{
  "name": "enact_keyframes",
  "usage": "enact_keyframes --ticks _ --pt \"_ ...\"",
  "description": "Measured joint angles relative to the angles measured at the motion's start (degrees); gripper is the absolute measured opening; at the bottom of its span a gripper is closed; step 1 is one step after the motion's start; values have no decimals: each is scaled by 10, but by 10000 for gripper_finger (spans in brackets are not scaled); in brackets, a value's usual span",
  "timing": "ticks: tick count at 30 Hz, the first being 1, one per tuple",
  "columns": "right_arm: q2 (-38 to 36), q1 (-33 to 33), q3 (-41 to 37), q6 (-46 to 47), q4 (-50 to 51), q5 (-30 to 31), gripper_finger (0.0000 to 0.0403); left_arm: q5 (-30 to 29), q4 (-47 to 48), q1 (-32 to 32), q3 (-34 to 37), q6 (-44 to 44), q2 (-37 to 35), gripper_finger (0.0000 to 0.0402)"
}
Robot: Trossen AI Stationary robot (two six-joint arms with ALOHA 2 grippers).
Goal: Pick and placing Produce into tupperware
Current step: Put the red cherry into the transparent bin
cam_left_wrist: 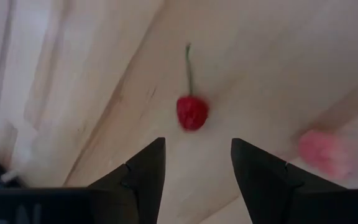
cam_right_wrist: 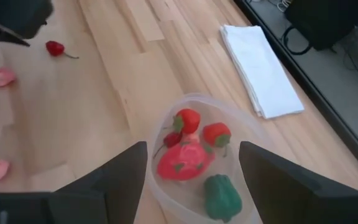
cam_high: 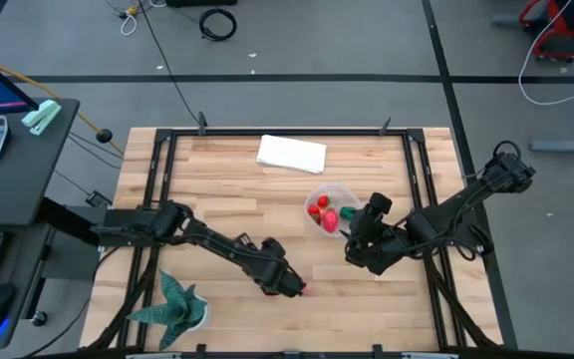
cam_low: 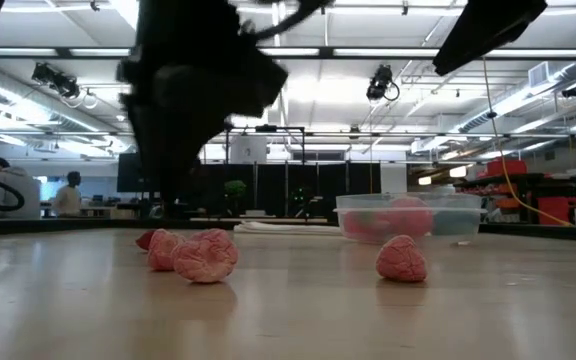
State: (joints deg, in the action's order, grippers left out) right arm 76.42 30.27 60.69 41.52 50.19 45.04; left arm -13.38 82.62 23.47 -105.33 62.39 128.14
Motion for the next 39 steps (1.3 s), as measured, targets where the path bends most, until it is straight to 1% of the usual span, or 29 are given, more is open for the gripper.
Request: enact_keyframes --ticks 2,4,8,11,17,19,21,24,27,29,32,35,39 --pt "0 7 0 -3 0 0 265 18 -1 0 14 0 0 188" --pt "0 13 0 -13 0 0 265 23 3 0 23 -5 0 188" --pt "0 15 0 -17 0 0 265 27 15 2 24 -47 -3 188" --pt "0 15 0 -17 0 1 265 27 22 -2 24 -70 -19 188" --pt "0 15 0 -13 0 1 265 -18 64 -2 24 -73 -93 188" --pt "0 15 0 -12 0 1 265 -35 75 -2 24 -60 -130 188" --pt "0 15 0 -12 0 1 265 -43 65 -2 37 -37 -172 188" --pt "0 15 0 -12 0 1 265 -59 18 -1 85 2 -235 188" --pt "0 15 0 -11 0 1 265 -76 -49 6 174 58 -298 188" --pt "0 15 0 -6 0 1 265 -76 -105 13 236 87 -333 188" --pt "0 15 0 -5 0 1 265 -76 -174 25 299 121 -372 188" --pt "0 15 0 -6 0 1 265 -79 -219 34 331 123 -393 188" --pt "0 15 0 -9 -1 10 265 -80 -247 35 348 123 -392 188"
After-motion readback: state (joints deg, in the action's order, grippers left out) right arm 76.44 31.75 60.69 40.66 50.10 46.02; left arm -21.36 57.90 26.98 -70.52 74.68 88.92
